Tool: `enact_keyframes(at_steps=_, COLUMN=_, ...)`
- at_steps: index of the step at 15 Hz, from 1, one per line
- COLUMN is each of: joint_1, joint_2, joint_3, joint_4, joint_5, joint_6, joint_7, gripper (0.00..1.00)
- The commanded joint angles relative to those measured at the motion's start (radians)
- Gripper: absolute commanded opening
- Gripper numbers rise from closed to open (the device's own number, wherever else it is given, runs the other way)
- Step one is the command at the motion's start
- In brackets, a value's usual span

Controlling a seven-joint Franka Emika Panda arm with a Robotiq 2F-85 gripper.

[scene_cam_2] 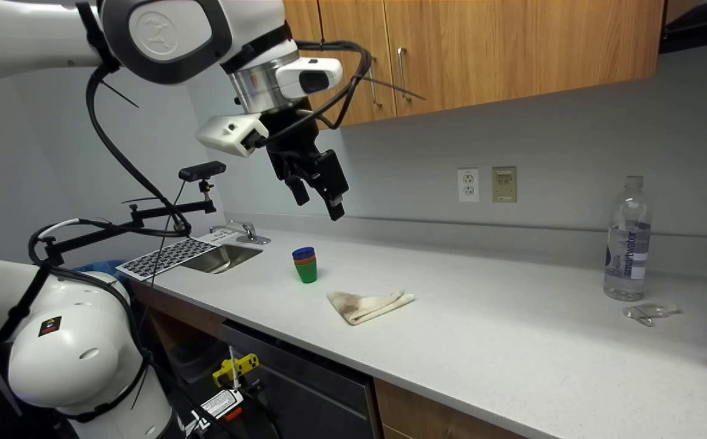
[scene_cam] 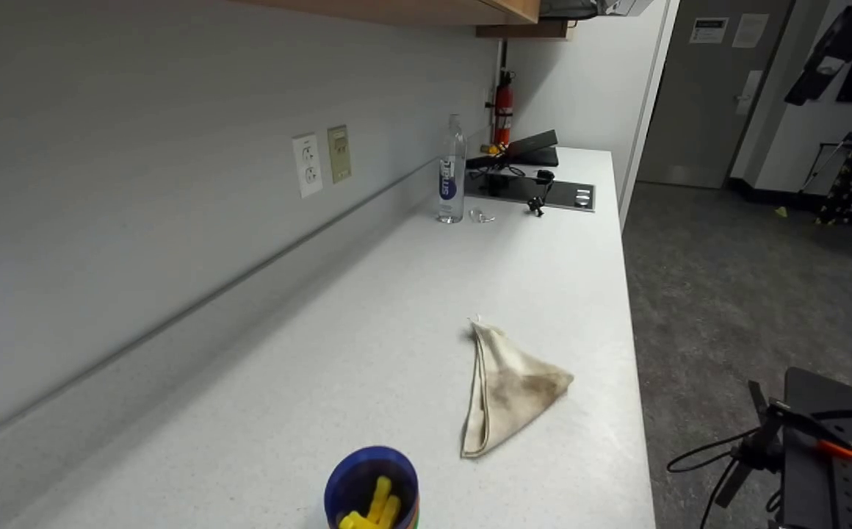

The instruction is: Unfold the cloth

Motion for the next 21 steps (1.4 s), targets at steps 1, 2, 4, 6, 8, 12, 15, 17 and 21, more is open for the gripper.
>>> enact_keyframes(at_steps=1, joint_1=-0.017, joint_2=0.005, joint_3=0.011, joint_4=0.002, joint_5=0.012, joint_6=-0.001, joint_7=-0.010, gripper=1.00)
enact_keyframes(at_steps=2, joint_1=-0.017, joint_2=0.005, joint_3=0.011, joint_4=0.002, joint_5=0.012, joint_6=-0.001, joint_7=-0.010, gripper=1.00)
enact_keyframes(at_steps=4, joint_1=-0.017, joint_2=0.005, joint_3=0.011, joint_4=0.002, joint_5=0.012, joint_6=-0.001, joint_7=-0.010, gripper=1.00)
enact_keyframes(at_steps=6, joint_1=-0.016, joint_2=0.006, joint_3=0.012, joint_4=0.003, joint_5=0.010, joint_6=-0.005, joint_7=-0.013, gripper=1.00)
enact_keyframes(at_steps=8, joint_1=-0.018, joint_2=0.010, joint_3=0.015, joint_4=0.007, joint_5=0.002, joint_6=-0.016, joint_7=-0.016, gripper=1.00)
enact_keyframes(at_steps=12, joint_1=0.049, joint_2=0.170, joint_3=0.079, joint_4=0.106, joint_5=0.044, joint_6=0.038, joint_7=0.053, gripper=1.00)
enact_keyframes(at_steps=15, joint_1=0.074, joint_2=0.270, joint_3=0.137, joint_4=0.178, joint_5=0.059, joint_6=0.058, joint_7=0.089, gripper=1.00)
enact_keyframes(at_steps=17, joint_1=0.080, joint_2=0.382, joint_3=0.204, joint_4=0.261, joint_5=0.051, joint_6=0.070, joint_7=0.140, gripper=1.00)
enact_keyframes(at_steps=21, joint_1=0.057, joint_2=0.308, joint_3=0.205, joint_4=0.169, joint_5=0.046, joint_6=0.078, joint_7=0.111, gripper=1.00)
